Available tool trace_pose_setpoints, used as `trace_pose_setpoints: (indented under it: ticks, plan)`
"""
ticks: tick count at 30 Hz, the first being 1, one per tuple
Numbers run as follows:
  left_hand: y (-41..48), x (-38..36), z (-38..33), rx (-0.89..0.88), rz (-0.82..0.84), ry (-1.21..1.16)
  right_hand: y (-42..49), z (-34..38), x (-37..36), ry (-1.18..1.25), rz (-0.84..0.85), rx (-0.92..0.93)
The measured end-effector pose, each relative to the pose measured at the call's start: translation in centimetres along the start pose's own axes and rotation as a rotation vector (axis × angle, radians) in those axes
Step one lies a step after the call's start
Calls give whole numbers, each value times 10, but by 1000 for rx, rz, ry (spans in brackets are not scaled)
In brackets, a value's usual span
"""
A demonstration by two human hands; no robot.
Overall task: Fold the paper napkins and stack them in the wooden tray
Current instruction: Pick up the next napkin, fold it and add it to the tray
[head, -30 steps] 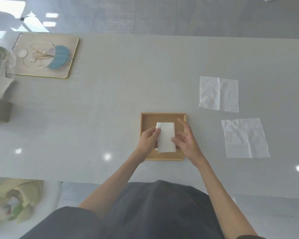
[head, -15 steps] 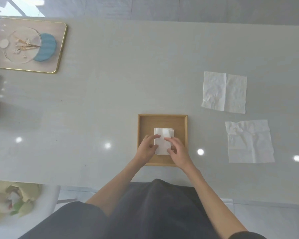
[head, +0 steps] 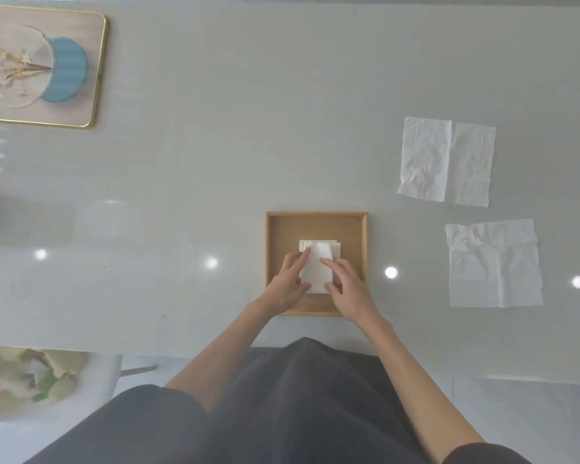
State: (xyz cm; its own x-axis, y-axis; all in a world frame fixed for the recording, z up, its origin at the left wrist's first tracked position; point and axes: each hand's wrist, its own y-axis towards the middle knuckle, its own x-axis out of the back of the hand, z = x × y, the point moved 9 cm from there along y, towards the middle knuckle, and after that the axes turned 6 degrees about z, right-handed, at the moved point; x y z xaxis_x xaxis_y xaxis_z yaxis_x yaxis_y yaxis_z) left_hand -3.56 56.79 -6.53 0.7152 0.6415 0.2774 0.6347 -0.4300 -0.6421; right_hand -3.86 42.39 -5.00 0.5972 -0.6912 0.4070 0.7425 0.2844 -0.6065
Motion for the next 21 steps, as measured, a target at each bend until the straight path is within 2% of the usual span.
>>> trace_pose_setpoints:
  ticks: [12, 18, 21]
  plan:
    - [2, -2, -3, -17, -21, 202, -3, -8, -4, 9, 0, -13]
    - [3, -7, 1, 13, -36, 246, 0, -19, -12, -181, 45, -76]
    - [2, -6, -2, -27, -81, 306, 0, -15, -13, -280, 38, -69]
